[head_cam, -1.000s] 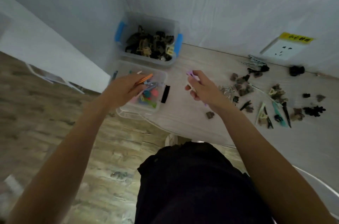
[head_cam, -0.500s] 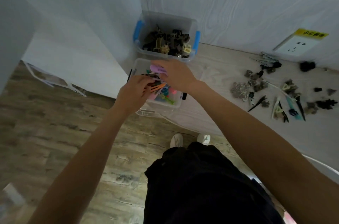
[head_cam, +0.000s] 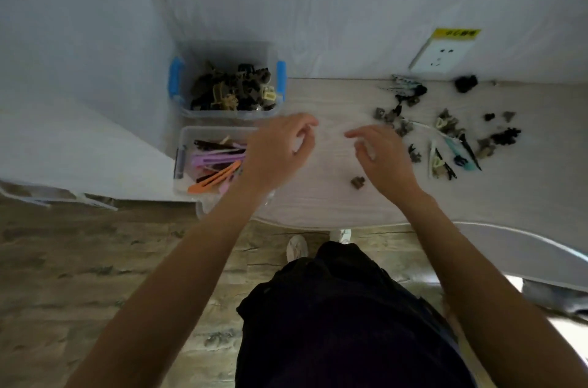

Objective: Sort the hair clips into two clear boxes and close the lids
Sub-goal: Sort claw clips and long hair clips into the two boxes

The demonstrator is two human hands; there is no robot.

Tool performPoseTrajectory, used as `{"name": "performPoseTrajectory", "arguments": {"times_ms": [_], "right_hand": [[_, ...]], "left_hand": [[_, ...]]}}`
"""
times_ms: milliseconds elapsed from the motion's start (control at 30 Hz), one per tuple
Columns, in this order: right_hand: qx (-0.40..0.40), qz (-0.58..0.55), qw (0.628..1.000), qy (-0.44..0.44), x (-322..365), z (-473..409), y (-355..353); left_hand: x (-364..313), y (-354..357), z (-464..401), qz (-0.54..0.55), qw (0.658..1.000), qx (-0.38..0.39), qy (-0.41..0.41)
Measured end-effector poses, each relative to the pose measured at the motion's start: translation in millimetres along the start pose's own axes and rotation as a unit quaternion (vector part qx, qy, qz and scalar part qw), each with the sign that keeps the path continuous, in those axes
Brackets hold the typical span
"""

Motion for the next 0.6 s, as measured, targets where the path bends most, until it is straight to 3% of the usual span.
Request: {"name": "performPoseTrajectory", "arguments": {"times_ms": [167, 267, 433, 600], "right_hand": [[0.02, 0.131, 0.959, 0.251, -137.1, 32.8, -34.8], [0.04, 0.16, 0.925, 0.342, -181.2, 52.5, -42.5], [-0.001, 0.157, 0.903, 0.399, -216.8, 62.4, -53.6], [-0.005, 0.149, 0.913, 0.38, -237.3, 54.2, -58.6]], "left_hand": [[-17.8, 100.5, -34.2, -0.008, 0.98, 0.198, -0.011], [-37.3, 142.1, -48.9, -0.042, 0.972, 0.228, 0.041], [-94.4, 203.2, -37.7, -0.087, 0.946, 0.257, 0.178], [-95.6, 248.1, -32.8, -0.22, 0.912, 0.314, 0.147]]}}
Point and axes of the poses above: each hand's wrist, its own z-axis away from the middle knuckle, its own y-axis out of the palm, x = y × z, the point moved 7 cm from there along -z, towards the middle knuckle, and after that the axes turned 5 degrees about -x, right-handed, at the moved point
